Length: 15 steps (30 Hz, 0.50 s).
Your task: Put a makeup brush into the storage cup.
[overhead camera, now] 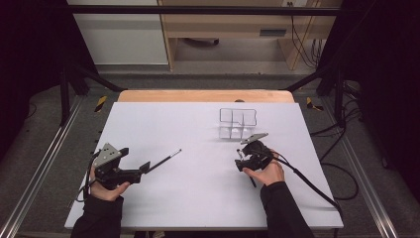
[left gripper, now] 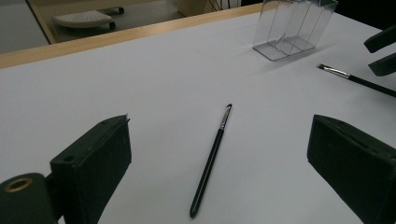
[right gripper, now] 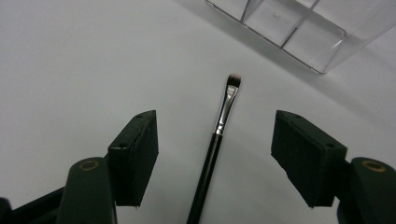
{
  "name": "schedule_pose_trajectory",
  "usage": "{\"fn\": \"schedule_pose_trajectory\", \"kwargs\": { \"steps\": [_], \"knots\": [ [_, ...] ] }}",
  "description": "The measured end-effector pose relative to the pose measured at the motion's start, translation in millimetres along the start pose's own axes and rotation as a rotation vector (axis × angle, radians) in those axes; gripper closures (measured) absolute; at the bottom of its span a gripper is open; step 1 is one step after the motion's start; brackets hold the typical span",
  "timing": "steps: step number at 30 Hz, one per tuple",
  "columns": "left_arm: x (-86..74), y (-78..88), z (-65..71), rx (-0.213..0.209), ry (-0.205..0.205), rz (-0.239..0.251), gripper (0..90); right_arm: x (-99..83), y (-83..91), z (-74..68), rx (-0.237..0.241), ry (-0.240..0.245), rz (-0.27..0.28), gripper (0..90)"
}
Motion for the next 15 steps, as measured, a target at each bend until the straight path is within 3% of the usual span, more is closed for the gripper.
{"fn": "schedule_pose_trajectory", "kwargs": {
  "steps": [15],
  "knots": [
    [0.0, -0.4, 1.5, -0.003, -0.005, -0.001, 5.9, -7.3, -8.1, 3.5, 0.017, -0.012, -0.045, 39.1]
  ]
}}
Point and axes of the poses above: each handheld gripper's, and its own axes: y roughly backward along the jaws, x roughly out of its top, z roughly to its right, the point moved 6 cm from there along -y, roughly forward along the jaws, and after that the axes turned 3 degrees about -z, right-handed, at the moved point
